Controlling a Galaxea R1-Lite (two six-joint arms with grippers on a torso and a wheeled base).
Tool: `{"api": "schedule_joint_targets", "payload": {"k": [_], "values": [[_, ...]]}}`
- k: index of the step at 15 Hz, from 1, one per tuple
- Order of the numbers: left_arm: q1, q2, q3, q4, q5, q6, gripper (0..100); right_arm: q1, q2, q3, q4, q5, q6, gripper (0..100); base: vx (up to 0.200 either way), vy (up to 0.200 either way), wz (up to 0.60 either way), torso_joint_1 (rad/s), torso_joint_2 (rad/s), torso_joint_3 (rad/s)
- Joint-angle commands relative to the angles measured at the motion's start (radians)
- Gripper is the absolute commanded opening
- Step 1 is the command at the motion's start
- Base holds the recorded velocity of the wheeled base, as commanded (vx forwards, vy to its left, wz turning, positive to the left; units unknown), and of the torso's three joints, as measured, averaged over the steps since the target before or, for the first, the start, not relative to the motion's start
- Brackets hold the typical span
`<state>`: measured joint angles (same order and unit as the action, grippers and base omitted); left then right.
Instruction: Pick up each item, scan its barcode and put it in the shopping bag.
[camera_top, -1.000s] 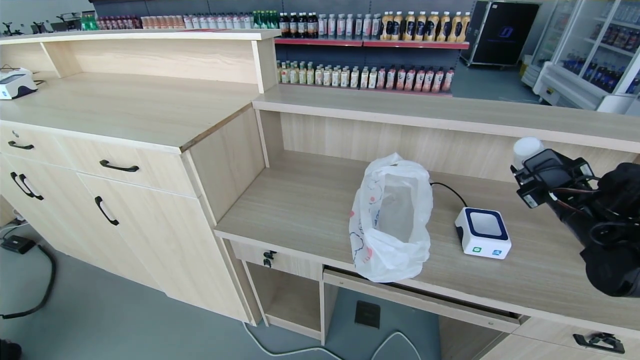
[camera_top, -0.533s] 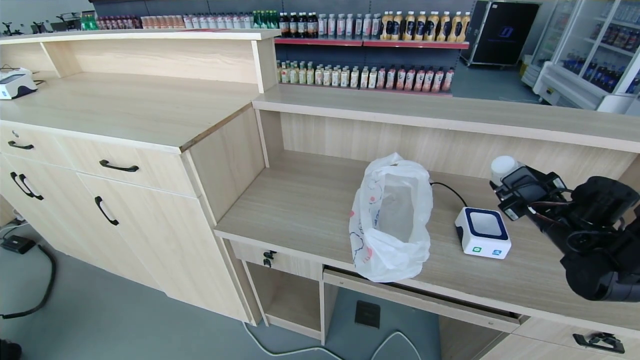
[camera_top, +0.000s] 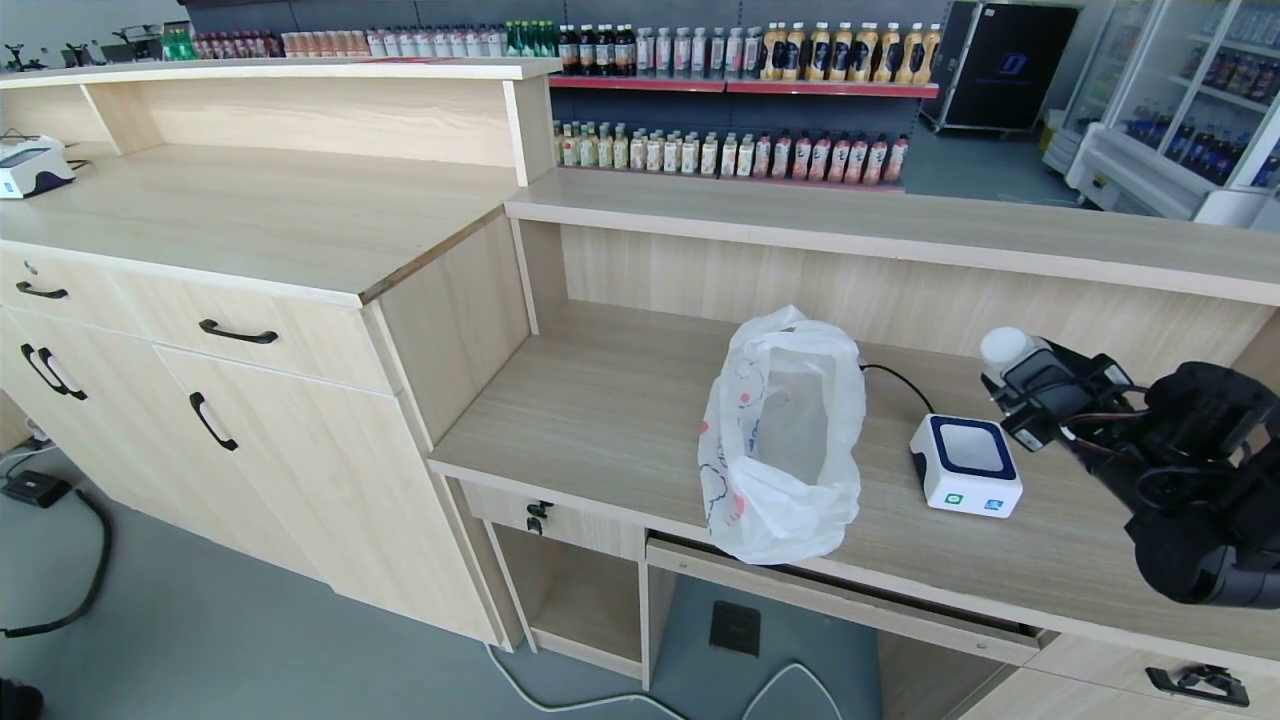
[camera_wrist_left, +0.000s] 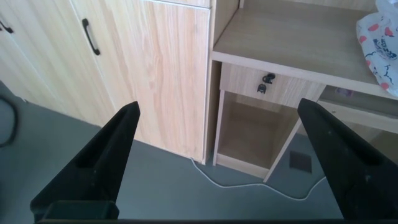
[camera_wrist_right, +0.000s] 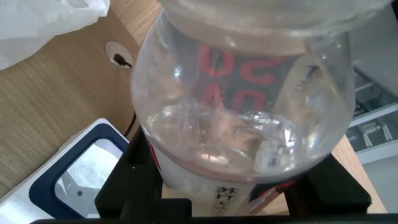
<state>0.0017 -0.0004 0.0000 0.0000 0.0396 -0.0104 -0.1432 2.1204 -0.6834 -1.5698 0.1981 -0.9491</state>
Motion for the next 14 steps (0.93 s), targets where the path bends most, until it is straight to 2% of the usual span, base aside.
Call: {"api": "schedule_joint_targets", "payload": {"k": [1, 6, 14], "values": [[0.000, 0.000, 0.000, 0.000, 0.000, 0.000, 100, -0.001, 0.006, -0.007, -0.001, 0.014, 0.000, 0, 0.000, 0.000, 0.00, 0.000, 0.00, 0.000], [0.000, 0.000, 0.000, 0.000, 0.000, 0.000, 100, 0.001, 0.036, -0.045, -0.001, 0.050, 0.004, 0, 0.000, 0.000, 0.00, 0.000, 0.00, 0.000], [0.000, 0.000, 0.000, 0.000, 0.000, 0.000, 100, 0.016, 0.084, -0.090, -0.001, 0.055, 0.033, 0, 0.000, 0.000, 0.00, 0.000, 0.00, 0.000]]}}
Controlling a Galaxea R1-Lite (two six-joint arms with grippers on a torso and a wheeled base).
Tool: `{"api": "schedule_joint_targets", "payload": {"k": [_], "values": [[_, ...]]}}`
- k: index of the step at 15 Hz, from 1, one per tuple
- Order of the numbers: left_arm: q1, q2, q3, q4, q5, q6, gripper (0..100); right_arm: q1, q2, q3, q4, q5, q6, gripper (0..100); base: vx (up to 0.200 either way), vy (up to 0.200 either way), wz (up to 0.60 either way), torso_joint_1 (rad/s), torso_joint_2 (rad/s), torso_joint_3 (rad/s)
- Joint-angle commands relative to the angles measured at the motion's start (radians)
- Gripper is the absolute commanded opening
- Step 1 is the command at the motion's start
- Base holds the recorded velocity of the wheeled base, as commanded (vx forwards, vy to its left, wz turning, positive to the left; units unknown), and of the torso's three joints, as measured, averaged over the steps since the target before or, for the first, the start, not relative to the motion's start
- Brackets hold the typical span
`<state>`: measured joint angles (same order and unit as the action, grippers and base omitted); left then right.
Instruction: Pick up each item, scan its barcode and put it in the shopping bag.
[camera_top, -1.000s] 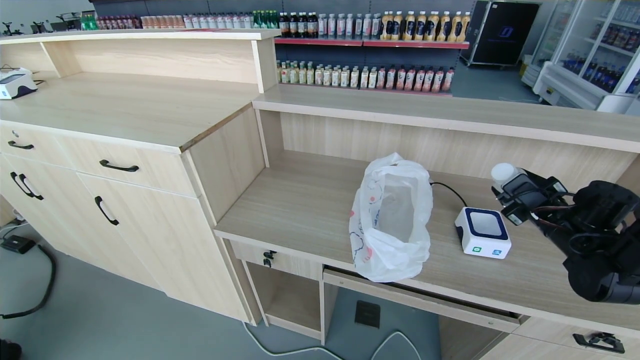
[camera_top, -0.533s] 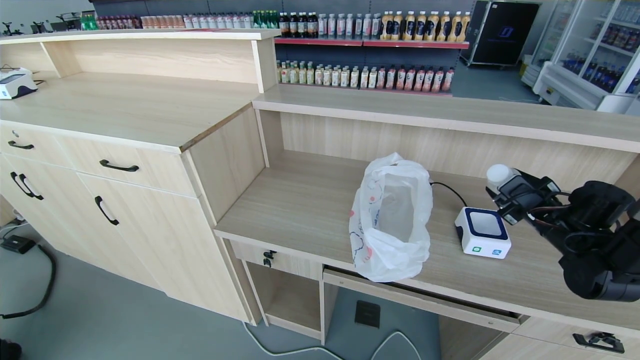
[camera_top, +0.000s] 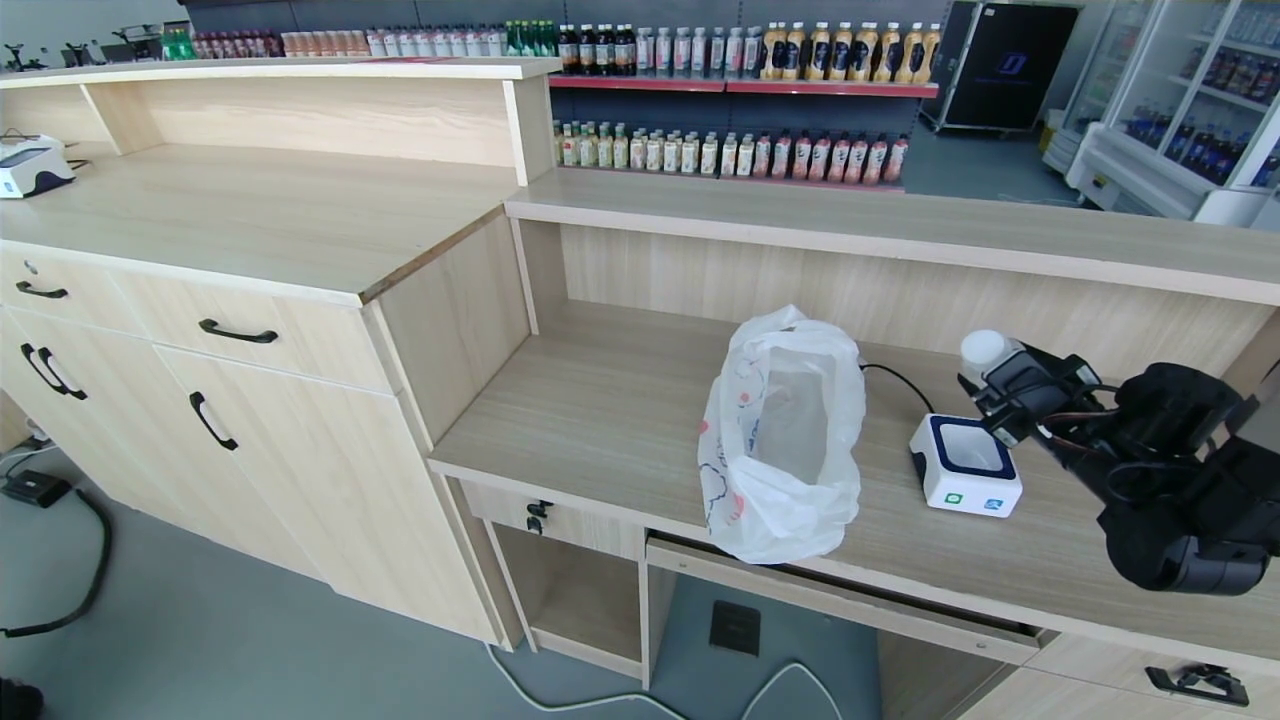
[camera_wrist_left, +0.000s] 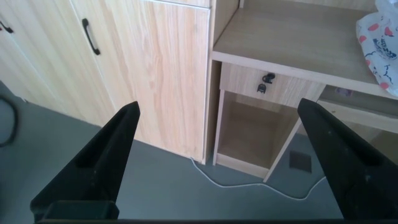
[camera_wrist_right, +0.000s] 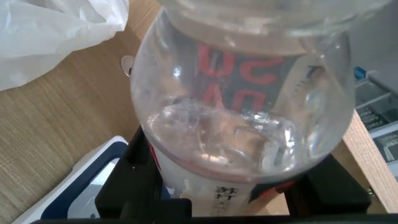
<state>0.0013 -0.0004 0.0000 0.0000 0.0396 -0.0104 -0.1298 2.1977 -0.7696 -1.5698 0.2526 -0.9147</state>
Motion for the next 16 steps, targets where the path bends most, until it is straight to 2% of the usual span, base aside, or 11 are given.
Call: {"api": "schedule_joint_targets", "payload": {"k": [1, 7, 10, 12, 13, 15, 16], "values": [[0.000, 0.000, 0.000, 0.000, 0.000, 0.000, 100, 0.004, 0.007, -0.004, -0.001, 0.001, 0.002, 0, 0.000, 0.000, 0.00, 0.000, 0.00, 0.000], [0.000, 0.000, 0.000, 0.000, 0.000, 0.000, 100, 0.027, 0.011, -0.022, -0.001, -0.001, 0.017, 0, 0.000, 0.000, 0.00, 0.000, 0.00, 0.000], [0.000, 0.000, 0.000, 0.000, 0.000, 0.000, 100, 0.019, -0.164, 0.023, 0.017, -0.010, 0.108, 0, 0.000, 0.000, 0.00, 0.000, 0.00, 0.000], [0.000, 0.000, 0.000, 0.000, 0.000, 0.000, 100, -0.060, -0.417, 0.099, 0.221, -0.012, 0.231, 0, 0.000, 0.000, 0.00, 0.000, 0.00, 0.000], [0.000, 0.000, 0.000, 0.000, 0.000, 0.000, 100, -0.131, -0.539, 0.138, 0.373, -0.016, 0.286, 0, 0.000, 0.000, 0.00, 0.000, 0.00, 0.000], [0.000, 0.000, 0.000, 0.000, 0.000, 0.000, 100, -0.246, -0.682, 0.208, 0.573, -0.067, 0.375, 0, 0.000, 0.000, 0.00, 0.000, 0.00, 0.000], [0.000, 0.000, 0.000, 0.000, 0.000, 0.000, 100, -0.277, -0.710, 0.243, 0.599, -0.090, 0.418, 0, 0.000, 0.000, 0.00, 0.000, 0.00, 0.000]]}}
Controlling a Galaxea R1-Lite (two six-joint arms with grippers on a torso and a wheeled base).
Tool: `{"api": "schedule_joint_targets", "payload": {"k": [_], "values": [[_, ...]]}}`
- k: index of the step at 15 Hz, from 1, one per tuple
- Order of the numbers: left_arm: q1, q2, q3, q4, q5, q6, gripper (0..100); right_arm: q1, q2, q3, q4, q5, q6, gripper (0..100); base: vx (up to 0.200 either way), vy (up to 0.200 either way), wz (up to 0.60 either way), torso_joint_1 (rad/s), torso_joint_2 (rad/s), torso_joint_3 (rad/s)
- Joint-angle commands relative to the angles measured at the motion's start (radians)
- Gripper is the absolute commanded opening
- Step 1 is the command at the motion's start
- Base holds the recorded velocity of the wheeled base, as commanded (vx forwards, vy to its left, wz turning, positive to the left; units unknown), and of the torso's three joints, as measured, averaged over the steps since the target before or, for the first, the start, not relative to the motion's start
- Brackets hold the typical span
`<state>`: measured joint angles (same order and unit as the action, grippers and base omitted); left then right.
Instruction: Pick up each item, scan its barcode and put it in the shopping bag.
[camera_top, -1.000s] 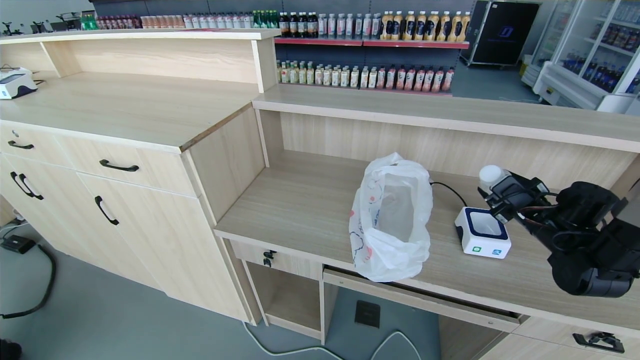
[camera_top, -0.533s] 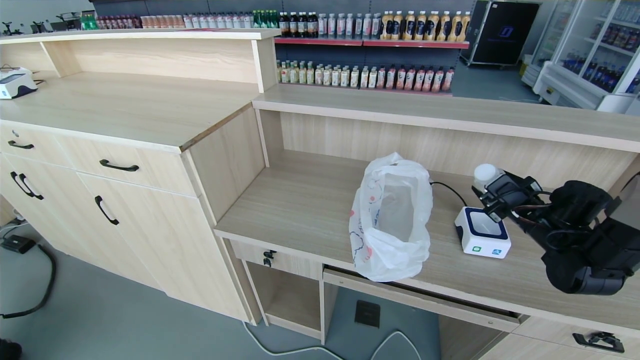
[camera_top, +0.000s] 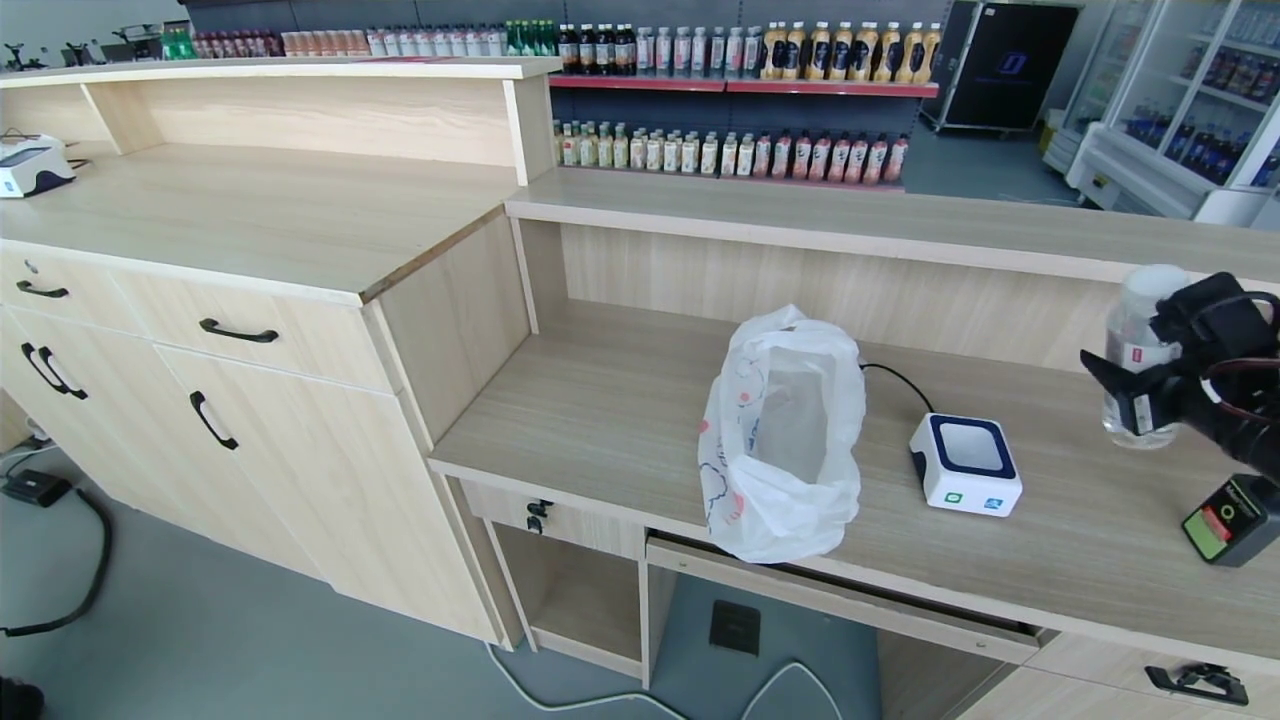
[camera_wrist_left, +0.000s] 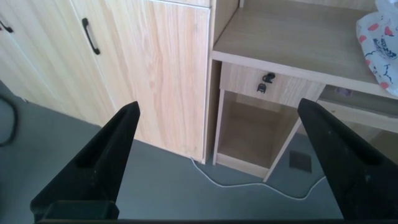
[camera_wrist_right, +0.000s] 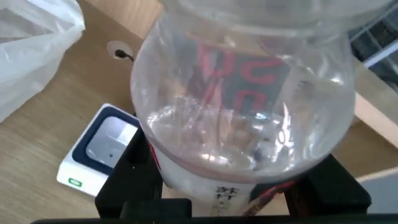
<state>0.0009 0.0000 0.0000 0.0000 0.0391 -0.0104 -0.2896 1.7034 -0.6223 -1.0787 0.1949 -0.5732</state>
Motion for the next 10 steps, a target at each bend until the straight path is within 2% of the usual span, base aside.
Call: {"api": "schedule_joint_targets", "payload": {"k": [1, 2, 4, 7, 10], "values": [[0.001, 0.000, 0.000, 0.000, 0.001, 0.000, 100, -0.132, -0.229, 0.127, 0.115, -0.092, 0.141, 0, 0.000, 0.000, 0.00, 0.000, 0.00, 0.000], [0.001, 0.000, 0.000, 0.000, 0.001, 0.000, 100, -0.131, -0.229, 0.125, 0.111, -0.147, 0.174, 0, 0.000, 0.000, 0.00, 0.000, 0.00, 0.000], [0.001, 0.000, 0.000, 0.000, 0.001, 0.000, 100, -0.129, -0.235, 0.122, 0.112, -0.169, 0.199, 0, 0.000, 0.000, 0.00, 0.000, 0.00, 0.000], [0.001, 0.000, 0.000, 0.000, 0.001, 0.000, 100, -0.095, -0.238, 0.096, 0.097, -0.164, 0.210, 0, 0.000, 0.000, 0.60, 0.002, 0.00, 0.001], [0.001, 0.000, 0.000, 0.000, 0.001, 0.000, 100, -0.054, -0.225, 0.030, 0.091, -0.170, 0.289, 0, 0.000, 0.000, 0.60, 0.005, 0.00, 0.001]]}}
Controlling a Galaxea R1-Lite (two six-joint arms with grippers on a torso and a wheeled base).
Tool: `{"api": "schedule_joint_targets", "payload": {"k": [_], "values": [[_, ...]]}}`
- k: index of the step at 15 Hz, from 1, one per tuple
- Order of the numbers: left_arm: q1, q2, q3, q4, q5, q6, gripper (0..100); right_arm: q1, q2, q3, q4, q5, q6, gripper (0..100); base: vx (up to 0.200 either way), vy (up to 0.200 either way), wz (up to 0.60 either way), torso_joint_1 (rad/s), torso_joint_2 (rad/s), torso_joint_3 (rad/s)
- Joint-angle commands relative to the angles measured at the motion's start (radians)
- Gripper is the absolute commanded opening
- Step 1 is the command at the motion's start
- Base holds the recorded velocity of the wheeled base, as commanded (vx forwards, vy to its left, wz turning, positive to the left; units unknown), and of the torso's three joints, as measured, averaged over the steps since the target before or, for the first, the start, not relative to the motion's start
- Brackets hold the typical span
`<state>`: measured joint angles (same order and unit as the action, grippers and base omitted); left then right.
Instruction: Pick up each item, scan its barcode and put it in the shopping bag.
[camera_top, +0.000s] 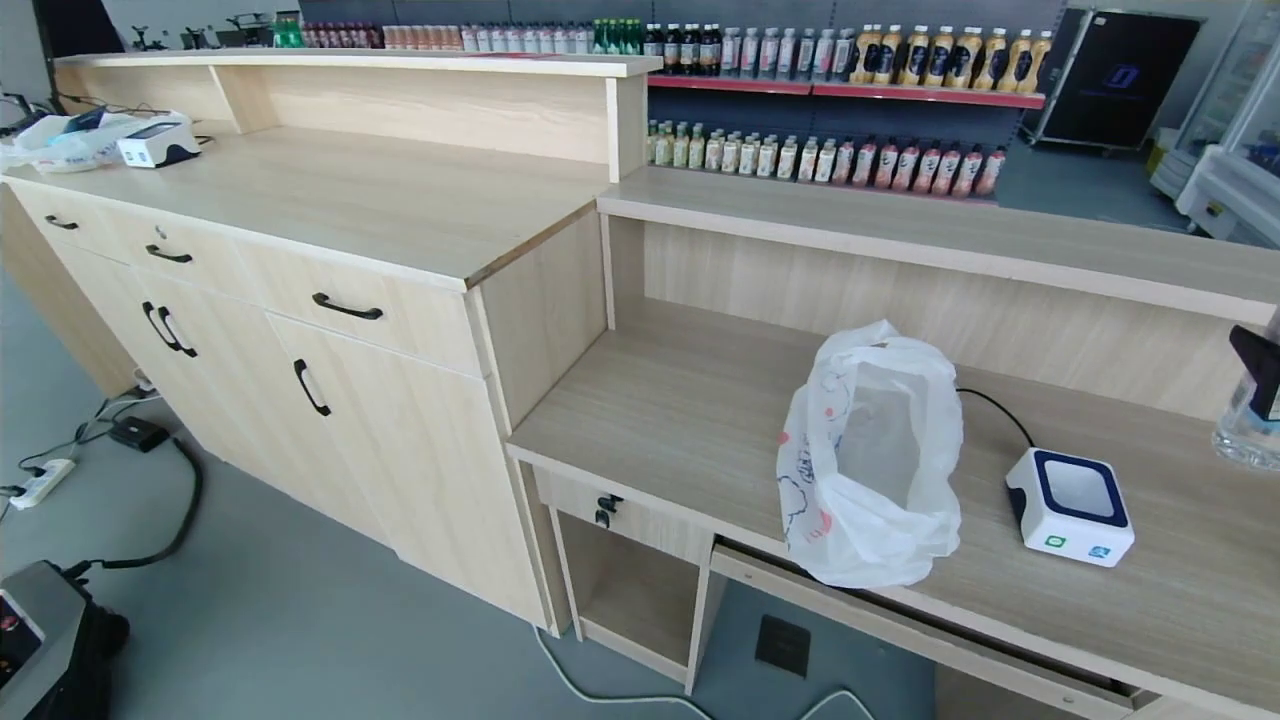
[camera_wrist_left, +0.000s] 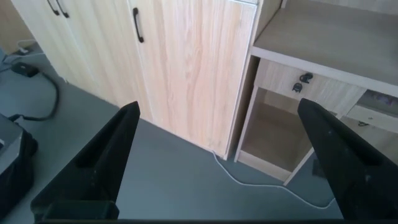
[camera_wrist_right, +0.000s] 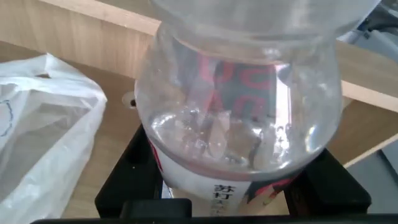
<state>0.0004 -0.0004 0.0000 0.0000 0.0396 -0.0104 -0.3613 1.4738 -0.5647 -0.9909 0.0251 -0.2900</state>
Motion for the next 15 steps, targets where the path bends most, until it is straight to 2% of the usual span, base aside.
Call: {"api": "schedule_joint_targets", "payload": {"k": [1, 4, 7, 11, 15], "values": [[0.001, 0.000, 0.000, 0.000, 0.000, 0.000, 100, 0.030, 0.013, -0.050, 0.001, 0.009, 0.037, 0, 0.000, 0.000, 0.60, 0.002, 0.00, 0.002], [0.001, 0.000, 0.000, 0.000, 0.000, 0.000, 100, 0.056, 0.085, -0.115, 0.008, 0.010, 0.095, 0, 0.000, 0.000, 0.00, 0.000, 0.00, 0.000], [0.001, 0.000, 0.000, 0.000, 0.000, 0.000, 100, 0.071, 0.260, -0.189, -0.022, 0.012, 0.223, 0, 0.000, 0.000, 0.00, 0.000, 0.00, 0.000], [0.001, 0.000, 0.000, 0.000, 0.000, 0.000, 100, 0.105, 0.448, -0.225, -0.195, 0.076, 0.223, 0, 0.000, 0.000, 0.00, 0.000, 0.00, 0.000], [0.001, 0.000, 0.000, 0.000, 0.000, 0.000, 100, 0.179, 0.546, -0.250, -0.276, 0.105, 0.187, 0, 0.000, 0.000, 0.00, 0.000, 0.00, 0.000]]}}
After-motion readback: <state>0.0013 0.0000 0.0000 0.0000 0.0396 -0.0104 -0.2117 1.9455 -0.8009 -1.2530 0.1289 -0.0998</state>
